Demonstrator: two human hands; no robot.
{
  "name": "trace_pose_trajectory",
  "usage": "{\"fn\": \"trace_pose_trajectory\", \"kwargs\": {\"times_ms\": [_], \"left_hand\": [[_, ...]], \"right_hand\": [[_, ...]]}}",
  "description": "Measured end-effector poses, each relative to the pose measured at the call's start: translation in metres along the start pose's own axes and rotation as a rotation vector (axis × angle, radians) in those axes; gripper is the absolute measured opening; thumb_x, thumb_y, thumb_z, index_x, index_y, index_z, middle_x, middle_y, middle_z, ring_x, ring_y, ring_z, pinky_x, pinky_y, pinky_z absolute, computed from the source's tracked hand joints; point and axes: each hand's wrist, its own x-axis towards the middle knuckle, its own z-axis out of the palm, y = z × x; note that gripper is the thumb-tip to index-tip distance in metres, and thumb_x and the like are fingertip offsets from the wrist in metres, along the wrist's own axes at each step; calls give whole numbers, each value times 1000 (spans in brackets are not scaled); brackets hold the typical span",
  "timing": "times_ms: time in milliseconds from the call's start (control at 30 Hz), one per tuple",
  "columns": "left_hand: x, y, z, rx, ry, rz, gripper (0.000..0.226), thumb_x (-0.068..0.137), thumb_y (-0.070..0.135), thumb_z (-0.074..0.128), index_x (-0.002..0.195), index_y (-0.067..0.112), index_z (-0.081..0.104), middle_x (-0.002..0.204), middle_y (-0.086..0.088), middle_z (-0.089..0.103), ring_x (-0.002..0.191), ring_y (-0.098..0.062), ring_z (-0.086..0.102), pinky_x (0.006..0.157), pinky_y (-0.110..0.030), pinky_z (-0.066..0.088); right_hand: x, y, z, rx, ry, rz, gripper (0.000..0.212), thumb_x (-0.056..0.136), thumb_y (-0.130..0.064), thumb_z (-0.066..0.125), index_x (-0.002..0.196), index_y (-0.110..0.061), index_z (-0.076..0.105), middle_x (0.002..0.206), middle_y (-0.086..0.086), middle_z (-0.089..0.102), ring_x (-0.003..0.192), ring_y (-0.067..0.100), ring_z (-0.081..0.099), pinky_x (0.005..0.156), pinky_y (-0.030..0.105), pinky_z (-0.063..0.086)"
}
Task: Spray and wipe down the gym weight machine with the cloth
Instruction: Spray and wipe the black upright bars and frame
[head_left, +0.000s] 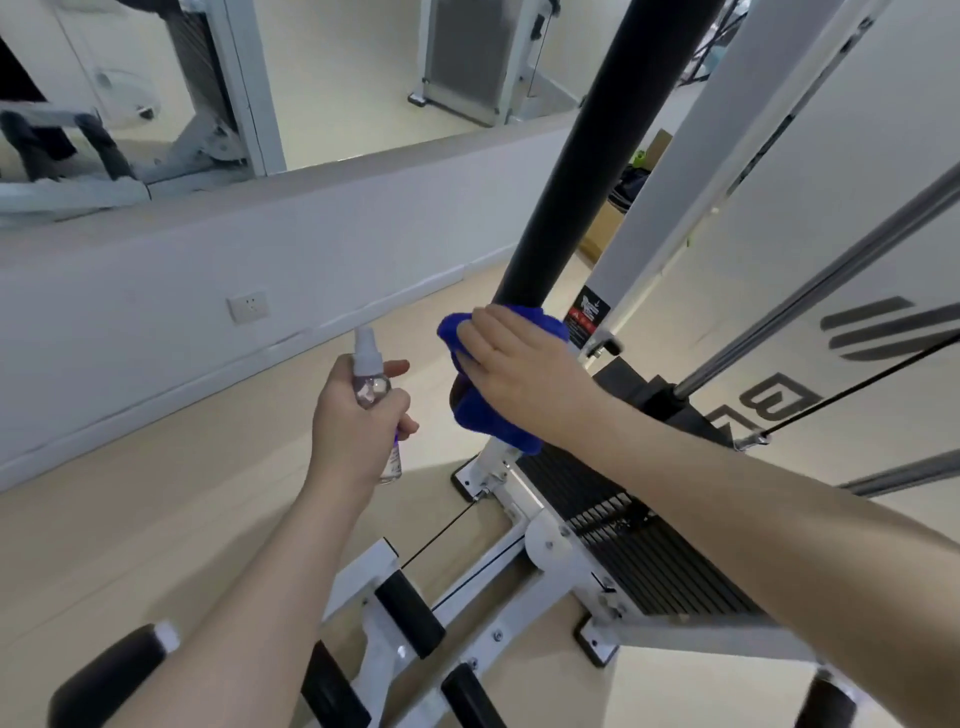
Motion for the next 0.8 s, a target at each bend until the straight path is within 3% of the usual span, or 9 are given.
{"fn": "trace_pose_trajectory", "kwargs": {"times_ms": [100, 200, 267, 367, 467, 567, 633, 733, 800], "left_hand": [[-6, -10, 0, 49, 15, -10, 26, 80, -5, 50, 90, 19, 52, 101, 6, 64, 48, -11, 55, 61, -35, 52], [-9, -23, 3, 115, 19, -27, 19, 81, -1, 52, 90, 15, 51, 85, 3, 63, 49, -12, 56, 67, -43, 53], [-15, -28, 5, 202, -12, -11, 24, 85, 7, 56, 103, 22, 48, 79, 3, 61, 55, -13, 60, 64, -38, 52], [-26, -33, 5, 508, -112, 191, 62, 88, 16, 60, 139, 33, 28, 89, 7, 58, 63, -11, 57, 57, -19, 43], [-29, -40, 26, 1138, -121, 623, 87, 79, 13, 70, 146, 24, 16, 95, -8, 60, 45, -13, 46, 43, -19, 28], [-24, -47, 64, 1503, -264, 544, 88, 93, 10, 45, 141, 30, -26, 117, -11, 45, 50, -12, 41, 49, -23, 34], [-18, -51, 83, 1569, -261, 488, 83, 92, 7, 42, 142, 27, -20, 110, -12, 48, 45, -14, 33, 43, -23, 29], [-9, -64, 94, 1608, -105, 491, 77, 78, 4, 58, 139, 23, 15, 74, -8, 53, 33, -13, 12, 38, -18, 3], [-7, -68, 95, 1604, -136, 402, 69, 85, 4, 48, 143, 22, 15, 85, -10, 55, 37, -15, 28, 37, -20, 11]], "right_hand": [[-5, 39, -18, -108, 188, 66, 23, 76, -7, 66, 98, -13, 70, 114, 7, 63, 115, 30, 54, 105, 40, 33], [-6, 16, -5, 12, 147, 121, 30, 75, -4, 64, 105, -10, 68, 121, 10, 60, 122, 30, 50, 107, 42, 29], [-13, -25, 16, 150, -129, 38, 37, 77, -5, 63, 114, -8, 62, 130, 9, 54, 130, 29, 41, 111, 42, 26], [-36, -70, 42, 383, -495, 15, 50, 79, -6, 65, 127, -9, 52, 144, 7, 38, 140, 26, 21, 116, 40, 15], [-63, -67, 49, 620, -573, 301, 62, 79, -12, 68, 136, -11, 42, 148, 7, 30, 139, 25, 21, 113, 37, 23], [-85, -39, 51, 790, -502, 677, 45, 88, -5, 52, 132, -12, 46, 142, 7, 35, 128, 24, 34, 104, 34, 35], [-97, -21, 54, 822, -535, 866, 47, 88, -3, 49, 133, -14, 44, 144, 4, 31, 119, 24, 44, 94, 33, 43], [-113, -9, 66, 1082, -516, 1117, 51, 89, 4, 42, 137, -12, 39, 142, 3, 31, 103, 23, 54, 84, 24, 44], [-118, -12, 69, 1323, -376, 1247, 49, 91, 5, 37, 137, -12, 40, 132, -1, 39, 99, 13, 52, 75, 7, 39]]}}
